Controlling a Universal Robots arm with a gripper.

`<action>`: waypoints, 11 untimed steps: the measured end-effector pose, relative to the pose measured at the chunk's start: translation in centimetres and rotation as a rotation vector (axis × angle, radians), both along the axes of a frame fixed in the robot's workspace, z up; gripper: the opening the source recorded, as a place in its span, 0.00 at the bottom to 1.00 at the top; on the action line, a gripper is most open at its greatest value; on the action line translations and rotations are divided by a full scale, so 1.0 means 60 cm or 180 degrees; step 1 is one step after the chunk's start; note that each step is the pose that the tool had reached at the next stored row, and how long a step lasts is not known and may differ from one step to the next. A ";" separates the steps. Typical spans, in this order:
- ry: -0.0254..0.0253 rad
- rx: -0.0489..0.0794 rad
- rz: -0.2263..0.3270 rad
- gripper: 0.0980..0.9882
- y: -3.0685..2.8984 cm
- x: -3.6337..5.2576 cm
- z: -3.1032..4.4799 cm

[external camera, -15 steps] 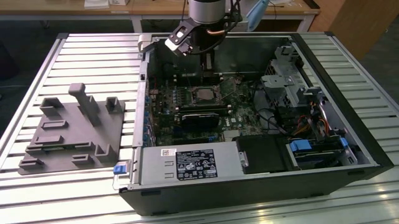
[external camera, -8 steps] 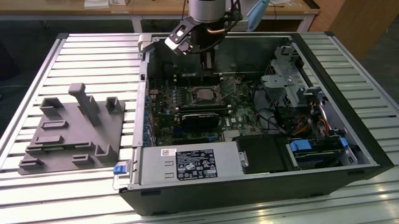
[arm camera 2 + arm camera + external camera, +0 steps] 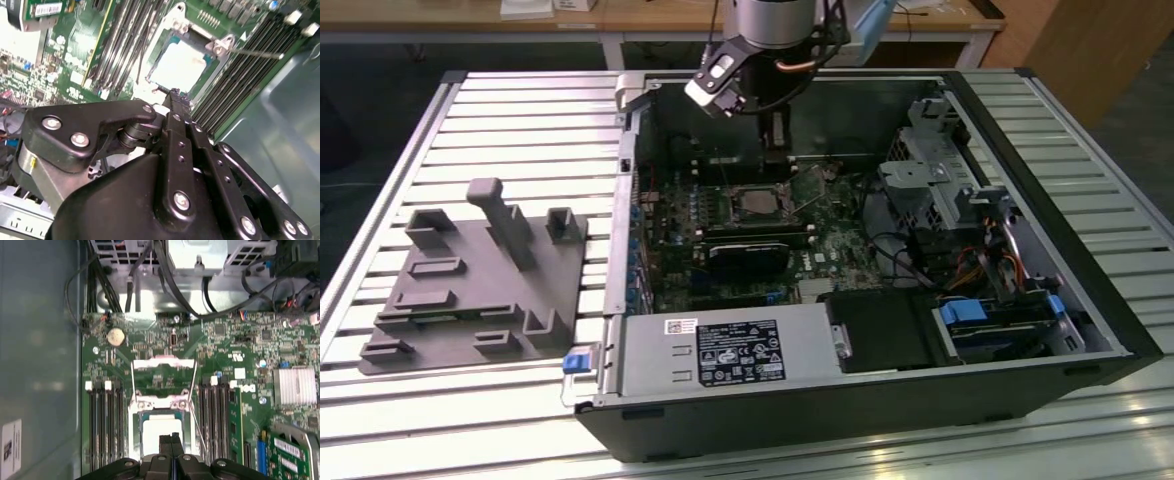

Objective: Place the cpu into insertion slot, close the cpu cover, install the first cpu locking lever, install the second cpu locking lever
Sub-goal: 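Close the cpu cover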

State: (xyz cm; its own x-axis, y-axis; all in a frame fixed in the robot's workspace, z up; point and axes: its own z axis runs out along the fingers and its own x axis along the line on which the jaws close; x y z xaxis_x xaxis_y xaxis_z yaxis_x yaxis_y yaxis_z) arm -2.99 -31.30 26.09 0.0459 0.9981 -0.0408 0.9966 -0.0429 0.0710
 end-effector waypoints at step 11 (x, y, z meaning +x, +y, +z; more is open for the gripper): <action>0.0000 0.0000 0.0000 0.01 0.0000 0.049 0.000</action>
